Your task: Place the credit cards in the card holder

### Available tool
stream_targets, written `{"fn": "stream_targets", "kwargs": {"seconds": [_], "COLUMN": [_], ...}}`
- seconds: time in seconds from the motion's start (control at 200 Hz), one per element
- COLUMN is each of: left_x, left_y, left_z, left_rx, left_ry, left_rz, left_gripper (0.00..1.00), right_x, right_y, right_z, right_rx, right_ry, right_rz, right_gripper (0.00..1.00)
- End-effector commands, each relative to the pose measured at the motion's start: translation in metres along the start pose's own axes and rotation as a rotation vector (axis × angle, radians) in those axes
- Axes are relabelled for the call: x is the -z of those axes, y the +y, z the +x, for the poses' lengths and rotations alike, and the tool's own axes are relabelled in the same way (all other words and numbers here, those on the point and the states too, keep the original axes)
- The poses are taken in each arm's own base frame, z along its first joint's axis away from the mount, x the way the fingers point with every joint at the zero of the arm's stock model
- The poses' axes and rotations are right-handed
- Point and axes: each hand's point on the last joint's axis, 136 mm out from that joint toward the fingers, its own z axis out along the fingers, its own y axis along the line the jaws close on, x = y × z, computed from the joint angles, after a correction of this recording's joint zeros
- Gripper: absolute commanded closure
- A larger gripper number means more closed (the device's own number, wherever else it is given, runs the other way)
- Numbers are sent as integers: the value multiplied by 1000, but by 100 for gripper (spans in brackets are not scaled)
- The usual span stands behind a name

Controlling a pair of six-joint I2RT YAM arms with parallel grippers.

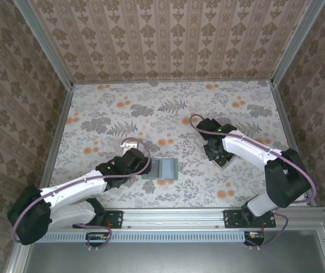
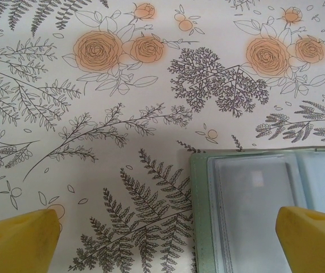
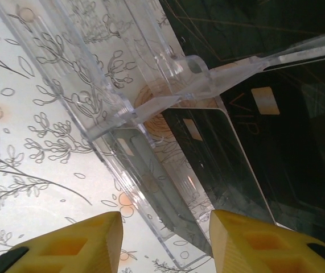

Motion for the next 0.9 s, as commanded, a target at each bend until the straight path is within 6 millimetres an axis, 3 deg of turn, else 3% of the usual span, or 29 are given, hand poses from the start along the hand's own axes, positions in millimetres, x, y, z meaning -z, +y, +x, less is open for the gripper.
{"fn": "stream_targets", "kwargs": {"seconds": [0.0,0.895], "left_x": [2,-2], "left_y": [-4,-4], "left_z": [-8,-4], "left_rx": [3,19], "left_ry": [-11,-7], "left_rz": [11,16], "left_gripper": [0,0], "right_x": [-7,-16], "right_y": [-9,4], "right_z": [3,9], "right_rx": [18,35], "right_ry": [9,34], "right_rz": [65,-1], "right_gripper": [56,78]}}
